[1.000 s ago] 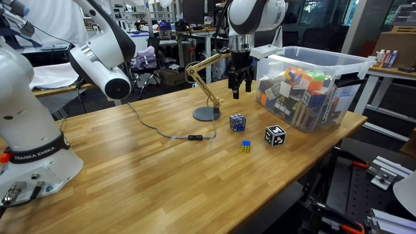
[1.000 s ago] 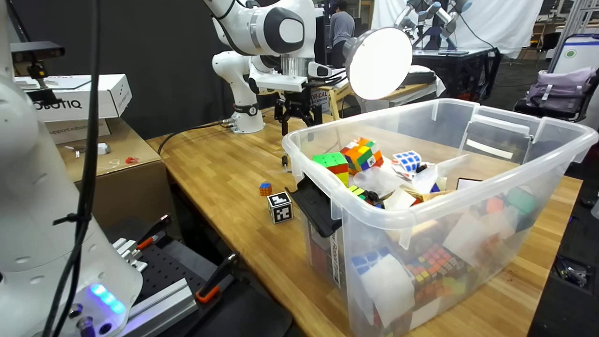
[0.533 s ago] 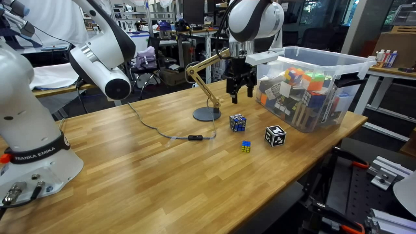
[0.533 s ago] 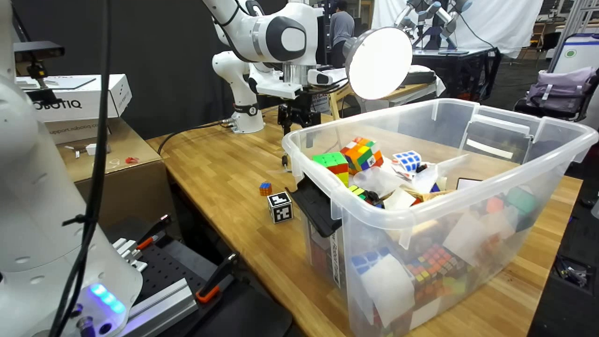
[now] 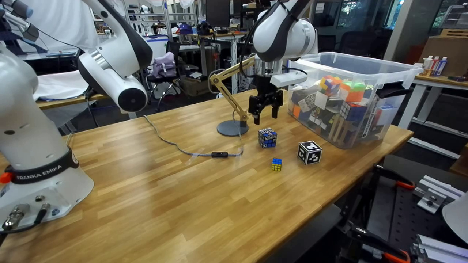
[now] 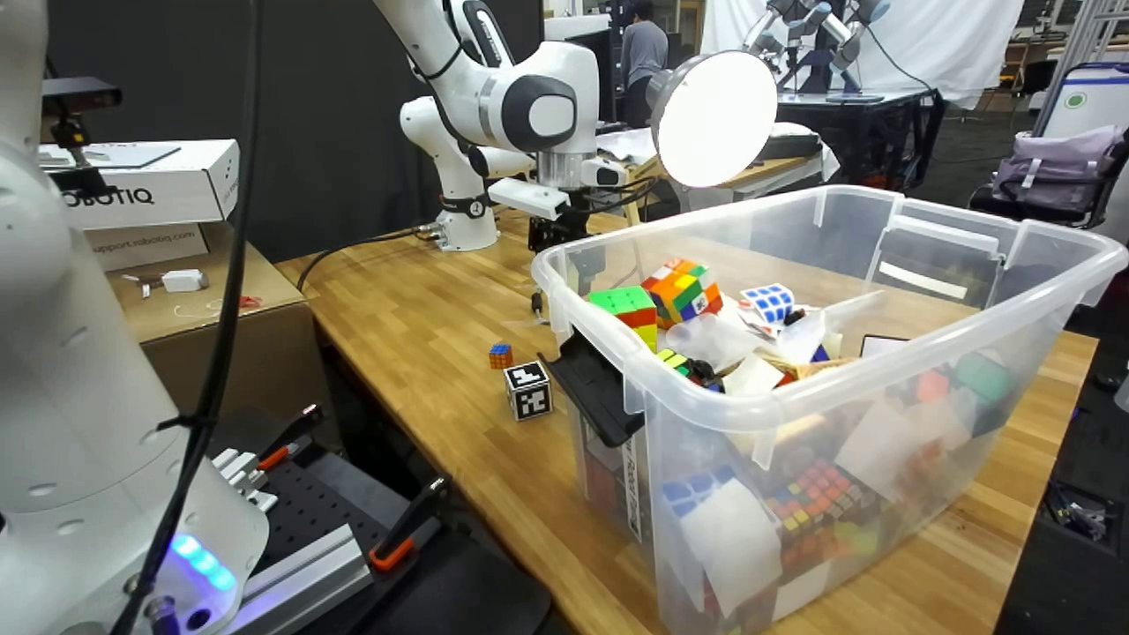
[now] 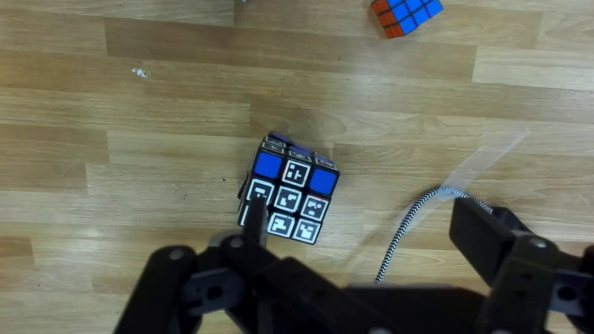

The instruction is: Move the lettered cube to the left

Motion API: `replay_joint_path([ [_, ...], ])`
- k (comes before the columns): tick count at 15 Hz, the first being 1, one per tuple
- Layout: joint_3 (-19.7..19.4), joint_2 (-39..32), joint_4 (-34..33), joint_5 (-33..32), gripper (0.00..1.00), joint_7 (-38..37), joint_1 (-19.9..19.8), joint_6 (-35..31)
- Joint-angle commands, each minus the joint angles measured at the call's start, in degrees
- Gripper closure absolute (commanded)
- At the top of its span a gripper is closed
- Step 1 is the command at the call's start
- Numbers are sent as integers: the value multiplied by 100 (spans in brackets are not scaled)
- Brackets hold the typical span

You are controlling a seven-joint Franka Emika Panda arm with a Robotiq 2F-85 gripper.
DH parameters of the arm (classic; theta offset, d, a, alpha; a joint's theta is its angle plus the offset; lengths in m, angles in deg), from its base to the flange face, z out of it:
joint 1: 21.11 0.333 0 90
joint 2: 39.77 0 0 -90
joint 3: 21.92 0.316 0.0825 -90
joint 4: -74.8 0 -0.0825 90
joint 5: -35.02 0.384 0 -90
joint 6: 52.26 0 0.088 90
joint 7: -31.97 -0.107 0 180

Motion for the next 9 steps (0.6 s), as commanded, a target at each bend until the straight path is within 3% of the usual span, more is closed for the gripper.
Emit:
replay_joint_path([
  [1, 51, 3, -6, -32, 0, -21, -52, 8],
  [9, -35, -45, -27, -103, 0, -174, -35, -8],
])
